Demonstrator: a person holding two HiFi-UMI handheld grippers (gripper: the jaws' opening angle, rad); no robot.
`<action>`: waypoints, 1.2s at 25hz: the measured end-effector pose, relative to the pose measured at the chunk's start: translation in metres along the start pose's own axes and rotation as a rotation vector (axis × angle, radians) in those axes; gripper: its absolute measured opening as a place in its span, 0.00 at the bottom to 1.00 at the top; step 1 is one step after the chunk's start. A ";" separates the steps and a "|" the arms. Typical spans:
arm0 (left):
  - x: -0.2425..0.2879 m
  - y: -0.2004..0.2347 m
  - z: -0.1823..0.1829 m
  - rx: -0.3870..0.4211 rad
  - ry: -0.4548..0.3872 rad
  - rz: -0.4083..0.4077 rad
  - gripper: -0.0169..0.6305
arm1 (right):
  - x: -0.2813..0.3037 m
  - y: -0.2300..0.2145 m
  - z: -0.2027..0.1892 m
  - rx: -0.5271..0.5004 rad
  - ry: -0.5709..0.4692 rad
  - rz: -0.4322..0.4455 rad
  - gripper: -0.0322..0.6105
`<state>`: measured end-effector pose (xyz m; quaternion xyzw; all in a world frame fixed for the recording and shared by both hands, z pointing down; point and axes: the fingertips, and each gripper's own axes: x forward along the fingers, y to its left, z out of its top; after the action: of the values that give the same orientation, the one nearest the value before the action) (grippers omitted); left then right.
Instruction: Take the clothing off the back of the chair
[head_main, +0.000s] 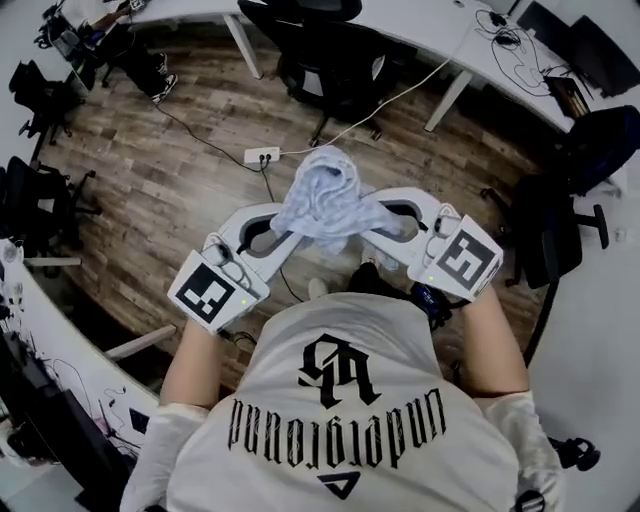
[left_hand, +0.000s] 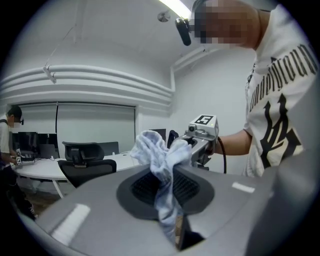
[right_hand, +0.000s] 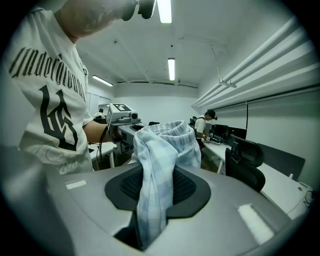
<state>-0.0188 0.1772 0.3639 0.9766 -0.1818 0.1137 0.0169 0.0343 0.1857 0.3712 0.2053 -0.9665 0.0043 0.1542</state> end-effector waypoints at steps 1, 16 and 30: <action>-0.006 -0.002 -0.002 0.003 0.000 0.000 0.17 | 0.003 0.006 0.001 0.000 -0.005 -0.007 0.20; -0.067 -0.020 -0.022 0.046 -0.029 0.023 0.17 | 0.038 0.066 0.005 0.007 -0.029 -0.118 0.20; -0.079 -0.012 -0.028 0.046 -0.030 0.023 0.17 | 0.053 0.068 0.007 0.029 -0.025 -0.133 0.20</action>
<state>-0.0919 0.2182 0.3734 0.9761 -0.1908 0.1033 -0.0095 -0.0406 0.2270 0.3842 0.2713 -0.9524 0.0057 0.1390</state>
